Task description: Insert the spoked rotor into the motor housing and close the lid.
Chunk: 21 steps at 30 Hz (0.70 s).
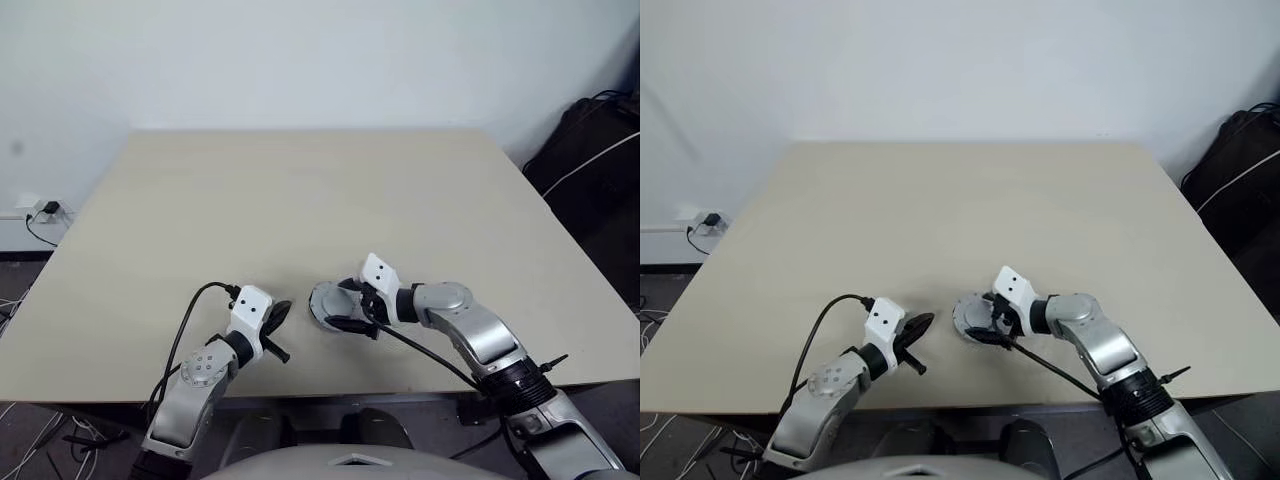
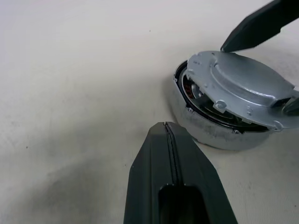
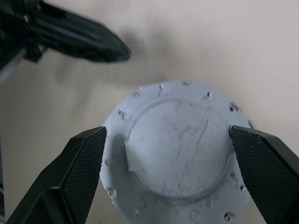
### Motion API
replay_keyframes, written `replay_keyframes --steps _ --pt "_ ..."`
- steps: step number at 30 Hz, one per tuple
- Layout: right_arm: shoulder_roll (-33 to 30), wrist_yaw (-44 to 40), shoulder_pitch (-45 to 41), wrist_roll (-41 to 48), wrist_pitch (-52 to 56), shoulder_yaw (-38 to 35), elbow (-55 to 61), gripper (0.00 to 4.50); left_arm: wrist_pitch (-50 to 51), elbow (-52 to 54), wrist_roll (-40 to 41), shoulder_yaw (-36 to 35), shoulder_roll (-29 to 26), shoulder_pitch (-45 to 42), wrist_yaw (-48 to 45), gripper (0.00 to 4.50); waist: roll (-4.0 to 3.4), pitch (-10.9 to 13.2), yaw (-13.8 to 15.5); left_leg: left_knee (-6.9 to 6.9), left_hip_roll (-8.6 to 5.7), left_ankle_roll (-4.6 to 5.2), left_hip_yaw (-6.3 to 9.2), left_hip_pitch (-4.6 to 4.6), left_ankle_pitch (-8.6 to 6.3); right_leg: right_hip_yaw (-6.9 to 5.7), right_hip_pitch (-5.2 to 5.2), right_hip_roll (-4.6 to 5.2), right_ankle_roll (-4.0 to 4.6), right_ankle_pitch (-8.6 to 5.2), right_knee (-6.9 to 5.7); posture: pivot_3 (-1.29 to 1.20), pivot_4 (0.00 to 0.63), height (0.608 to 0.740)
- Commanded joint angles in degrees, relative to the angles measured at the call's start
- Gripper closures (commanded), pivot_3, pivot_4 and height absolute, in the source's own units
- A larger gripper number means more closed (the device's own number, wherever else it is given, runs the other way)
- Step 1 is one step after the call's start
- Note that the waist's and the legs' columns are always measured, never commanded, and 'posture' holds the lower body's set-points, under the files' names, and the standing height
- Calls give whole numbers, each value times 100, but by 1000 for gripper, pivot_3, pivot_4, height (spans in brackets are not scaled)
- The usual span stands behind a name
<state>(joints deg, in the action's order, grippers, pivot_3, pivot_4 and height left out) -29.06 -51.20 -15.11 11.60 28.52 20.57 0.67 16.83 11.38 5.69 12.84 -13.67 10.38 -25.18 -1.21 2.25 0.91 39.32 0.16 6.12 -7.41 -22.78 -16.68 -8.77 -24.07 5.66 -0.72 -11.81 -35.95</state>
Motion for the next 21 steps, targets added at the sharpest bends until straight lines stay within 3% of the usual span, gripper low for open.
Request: replay_keyframes --steps 1,6,11,21 --pt "113 -72 -224 -87 -214 -25 -239 35 -31 279 56 -51 -14 -31 1 4500 -1 0 0 1 0 0 0 0 0 0 0 0 1 1 -1 0 0 740" --pt "250 -48 -294 -167 -281 -62 -514 35 -19 320 52 -67 -21 -7 23 4500 0 -1 1 2 0 -1 -1 0 1 0 1 0 7 6 -1 0 0 740" --pt "319 -13 -233 -147 -318 -170 -471 1248 -13 360 42 -80 -16 42 41 4500 -1 -1 -5 2 1 -3 -2 1 1 1 1 0 7 6 -1 0 0 740" --pt "461 148 16 -56 -434 -397 -148 1249 -12 341 35 -68 7 29 39 4500 -1 -1 -4 2 1 -3 -2 0 2 1 0 0 5 6 -2 0 0 740"
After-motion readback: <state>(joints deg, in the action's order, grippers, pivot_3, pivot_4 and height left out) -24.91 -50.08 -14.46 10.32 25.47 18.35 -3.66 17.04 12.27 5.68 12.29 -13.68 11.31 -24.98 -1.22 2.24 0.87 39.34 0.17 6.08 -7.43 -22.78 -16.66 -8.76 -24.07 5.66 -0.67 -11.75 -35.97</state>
